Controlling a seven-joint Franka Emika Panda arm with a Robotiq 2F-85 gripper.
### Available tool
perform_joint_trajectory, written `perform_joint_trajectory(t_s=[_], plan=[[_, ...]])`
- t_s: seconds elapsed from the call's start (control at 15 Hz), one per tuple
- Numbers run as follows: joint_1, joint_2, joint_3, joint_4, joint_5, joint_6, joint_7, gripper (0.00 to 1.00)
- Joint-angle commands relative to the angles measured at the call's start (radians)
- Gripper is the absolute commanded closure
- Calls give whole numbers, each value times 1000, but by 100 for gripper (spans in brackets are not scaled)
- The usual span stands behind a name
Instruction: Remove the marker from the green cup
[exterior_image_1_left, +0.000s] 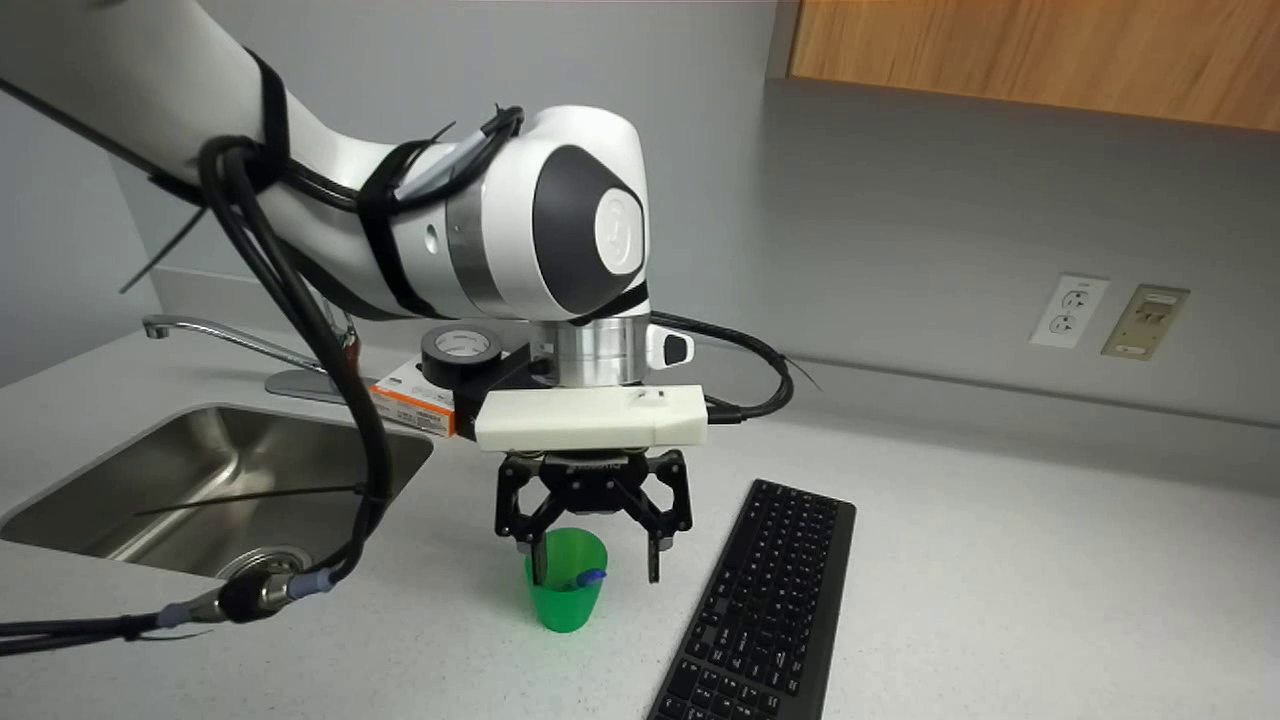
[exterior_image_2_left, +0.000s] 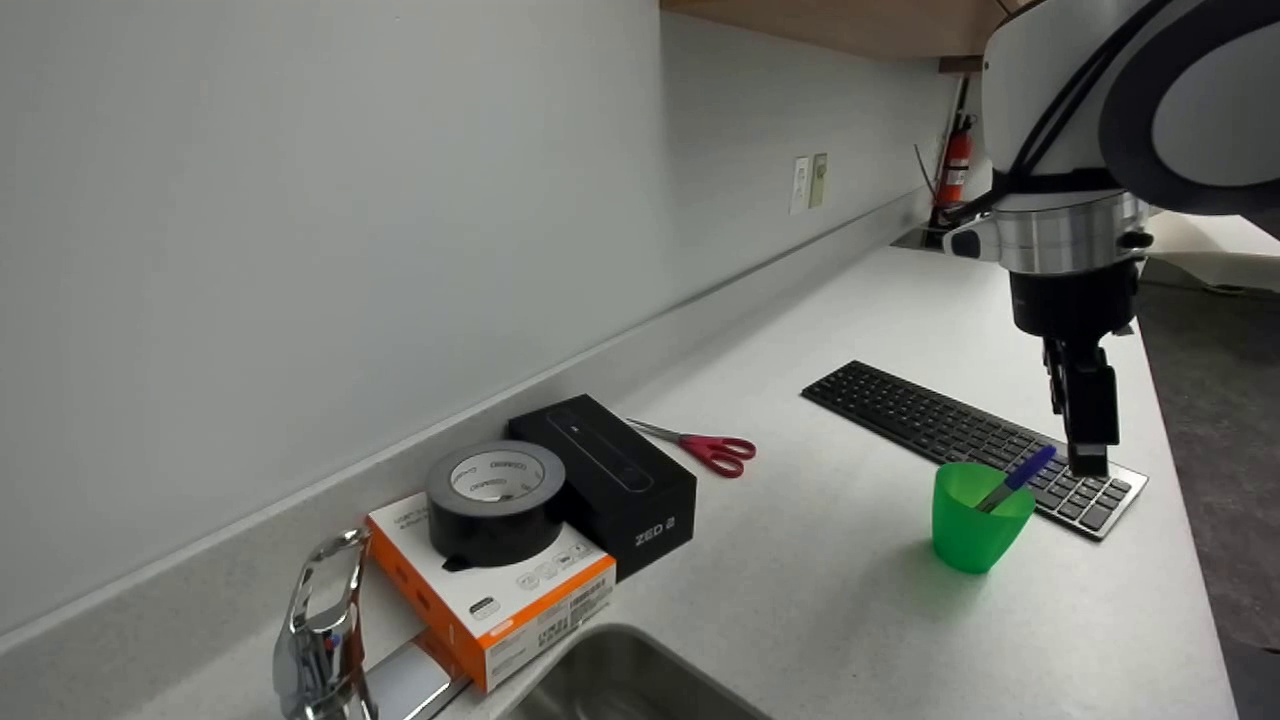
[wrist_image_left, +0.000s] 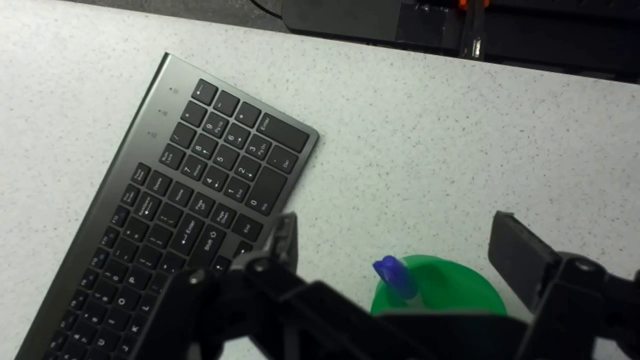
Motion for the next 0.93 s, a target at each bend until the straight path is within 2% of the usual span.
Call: perform_joint_trajectory(t_s=[0.0,0.47,0.87], plan=[[2,34,8,29,56,-27,-32,0],[-3,83,13,61,121,-23,-26,0],[-11,111,9,95,120,-35,-24,0]])
